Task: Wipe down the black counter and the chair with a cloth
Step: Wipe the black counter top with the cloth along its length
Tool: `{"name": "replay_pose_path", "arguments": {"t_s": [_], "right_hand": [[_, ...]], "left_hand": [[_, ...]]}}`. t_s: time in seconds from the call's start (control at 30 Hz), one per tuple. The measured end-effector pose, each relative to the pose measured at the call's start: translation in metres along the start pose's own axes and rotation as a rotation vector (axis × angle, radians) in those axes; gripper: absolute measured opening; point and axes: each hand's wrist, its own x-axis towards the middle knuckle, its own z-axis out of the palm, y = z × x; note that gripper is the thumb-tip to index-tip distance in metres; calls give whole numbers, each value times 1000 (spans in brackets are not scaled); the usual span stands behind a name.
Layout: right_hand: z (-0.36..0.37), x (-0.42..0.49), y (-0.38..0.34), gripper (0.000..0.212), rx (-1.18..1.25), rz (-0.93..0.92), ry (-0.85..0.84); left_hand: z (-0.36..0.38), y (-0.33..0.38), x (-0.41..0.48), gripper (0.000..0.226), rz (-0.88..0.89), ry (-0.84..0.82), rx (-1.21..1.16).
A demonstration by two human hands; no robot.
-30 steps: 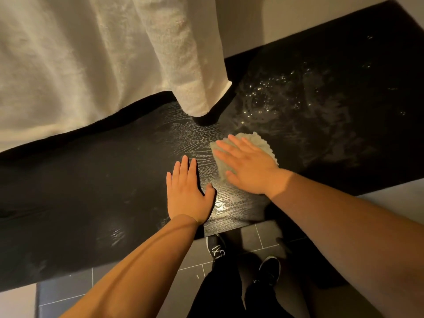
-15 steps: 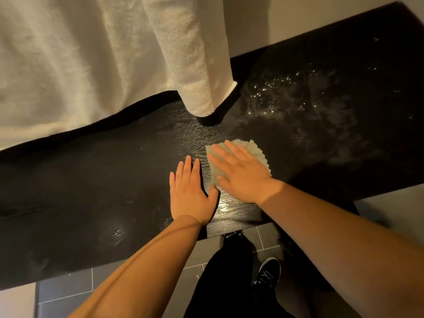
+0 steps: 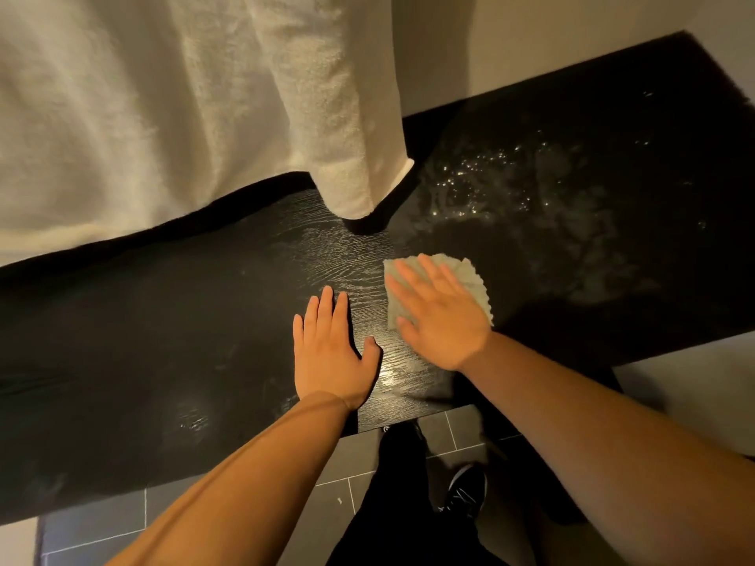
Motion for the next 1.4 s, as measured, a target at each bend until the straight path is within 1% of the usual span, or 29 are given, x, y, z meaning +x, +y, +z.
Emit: {"name": "replay_pose_path", "arguments": {"t_s": [0.07,0.1,0.2,0.3,0.33,0.37,0.43,0.47,0.53,0.57,0.63,0.73,0.8,0.83,0.87,0.9,1.0,1.07,1.13,1.2,1.27,1.33,1.4], "right_hand": [[-7,-2,19,71,-7,-39,-16],[-11,-4,33,71,-19,9,-23],[-24,-10,69,75,-34,241,10],[-30,-8,60,80,-9,317,-2],[-28,-4,50,79,7,295,-12],[-26,2,39,75,21,230,-28],[-18,16,16,66,28,38,-65],[-15,25,8,64,24,-26,-88],[-16,44,5,66,24,-82,-116],[-17,51,10,69,5,-94,-90],[-20,59,29,72,-46,-58,-33],[-27,57,65,73,-51,169,52],[-29,56,73,73,-6,274,22],[-31,57,68,72,8,288,20],[-33,59,58,71,11,272,26],[-34,62,45,69,13,213,12],[-33,82,15,65,27,-28,-91],[-37,100,21,64,45,-72,-106],[-39,108,41,65,44,4,-52],[-45,107,72,70,32,183,-2],[-49,102,92,68,26,318,19],[-49,101,86,67,44,341,15],[-44,98,56,69,32,236,8]], "left_hand": [[-1,-1,-1,85,-9,-24,3],[-3,0,-3,85,-11,-31,2],[-8,6,0,82,-18,-24,7],[-19,10,26,69,-30,39,-38],[-23,11,39,66,-22,45,-45],[-26,12,54,65,-18,38,-49],[-27,12,81,68,-29,11,-42],[-24,12,89,69,-38,0,-28],[-16,12,96,71,-52,2,-8],[-13,12,96,71,-52,19,-6],[-9,10,98,71,-46,40,0],[-7,7,98,71,-43,44,-3],[-7,8,98,71,-41,47,-8],[-8,9,99,71,-42,46,-9],[-8,9,99,71,-42,43,-8],[-8,9,99,72,-41,43,-5],[-9,9,99,73,-35,46,-10],[-9,8,100,74,-35,46,-13],[-8,8,99,73,-35,50,-14],[-9,8,99,72,-34,54,-20],[-8,8,100,72,-32,53,-20],[-7,8,101,72,-32,58,-17],[-7,8,101,72,-35,61,-18]]}}
